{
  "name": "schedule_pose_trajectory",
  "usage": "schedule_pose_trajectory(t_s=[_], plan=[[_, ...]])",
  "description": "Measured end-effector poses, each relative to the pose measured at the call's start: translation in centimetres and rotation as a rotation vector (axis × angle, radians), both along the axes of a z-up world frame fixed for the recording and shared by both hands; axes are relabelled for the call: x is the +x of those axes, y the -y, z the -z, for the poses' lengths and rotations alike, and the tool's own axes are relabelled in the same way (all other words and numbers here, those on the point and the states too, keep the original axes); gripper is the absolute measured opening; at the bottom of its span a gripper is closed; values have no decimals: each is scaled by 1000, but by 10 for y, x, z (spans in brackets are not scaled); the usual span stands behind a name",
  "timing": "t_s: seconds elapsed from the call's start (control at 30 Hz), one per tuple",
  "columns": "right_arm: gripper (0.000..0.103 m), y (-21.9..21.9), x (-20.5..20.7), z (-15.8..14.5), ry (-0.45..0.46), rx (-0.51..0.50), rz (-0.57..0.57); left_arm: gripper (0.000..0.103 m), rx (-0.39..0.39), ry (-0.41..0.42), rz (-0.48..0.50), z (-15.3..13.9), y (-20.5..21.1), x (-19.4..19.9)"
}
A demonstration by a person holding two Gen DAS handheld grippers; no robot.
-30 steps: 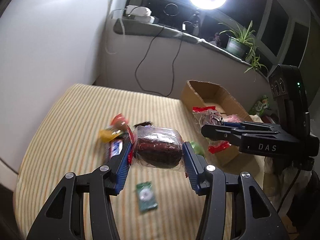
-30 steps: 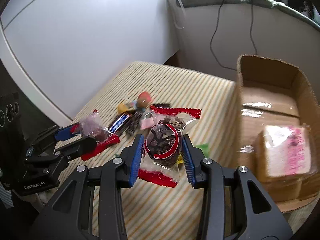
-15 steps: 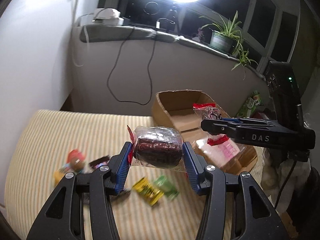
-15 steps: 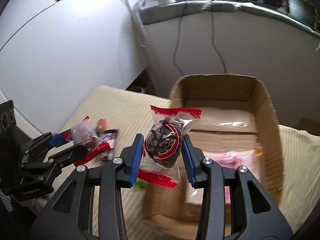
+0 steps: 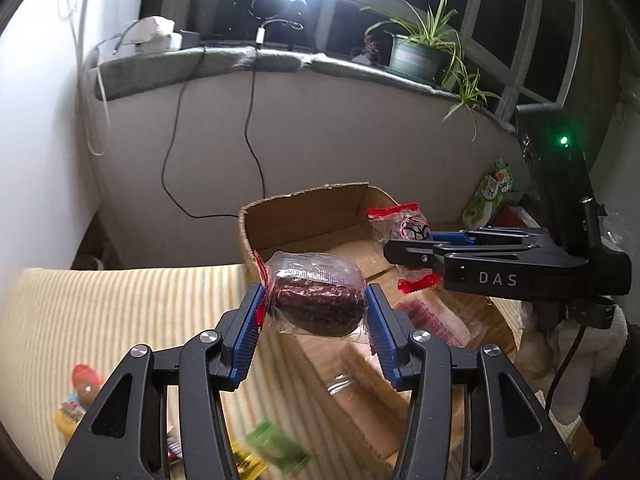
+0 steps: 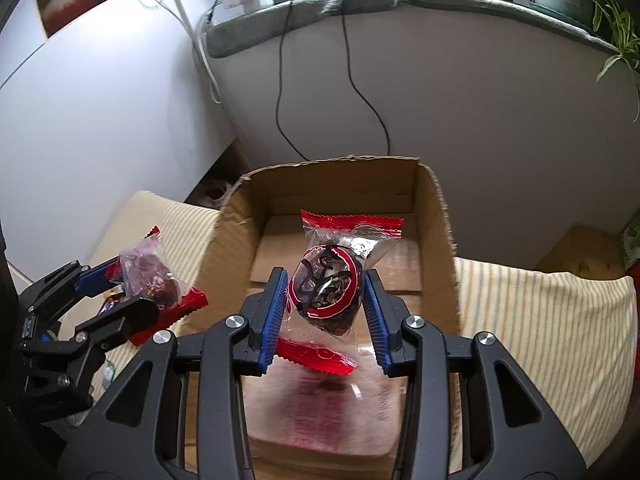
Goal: Organize snacks
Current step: 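Carry the chocolate packet with the right gripper into the box and release, then grasp the green mint packet with the right gripper while the left gripper grasps a chocolate bar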
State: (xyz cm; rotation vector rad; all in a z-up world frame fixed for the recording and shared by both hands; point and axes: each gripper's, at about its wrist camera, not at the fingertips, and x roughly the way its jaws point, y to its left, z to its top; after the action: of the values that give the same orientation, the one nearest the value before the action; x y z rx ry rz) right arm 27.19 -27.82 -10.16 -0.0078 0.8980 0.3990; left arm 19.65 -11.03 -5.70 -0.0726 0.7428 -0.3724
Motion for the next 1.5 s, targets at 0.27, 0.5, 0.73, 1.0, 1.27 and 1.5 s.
schedule_pose_trajectory(t_s=[0.27, 0.5, 0.73, 1.0, 1.27, 1.5], plan=[[41, 10, 10, 7, -10, -8, 24, 52, 13, -26, 14, 7, 13, 9], [51, 16, 12, 9, -5, -3, 46, 56, 13, -34, 17, 8, 17, 12], [70, 20, 9, 6, 11, -5, 64, 56, 12, -37, 18, 7, 18, 12], [70, 16, 0, 0, 25, 2, 62, 56, 2, -9, 0, -8, 6, -3], [70, 0, -26, -17, 60, 15, 28, 56, -4, 25, -33, -22, -17, -31], [70, -25, -59, -30, 95, 7, -36, 56, -11, 43, -91, -31, -50, -59]])
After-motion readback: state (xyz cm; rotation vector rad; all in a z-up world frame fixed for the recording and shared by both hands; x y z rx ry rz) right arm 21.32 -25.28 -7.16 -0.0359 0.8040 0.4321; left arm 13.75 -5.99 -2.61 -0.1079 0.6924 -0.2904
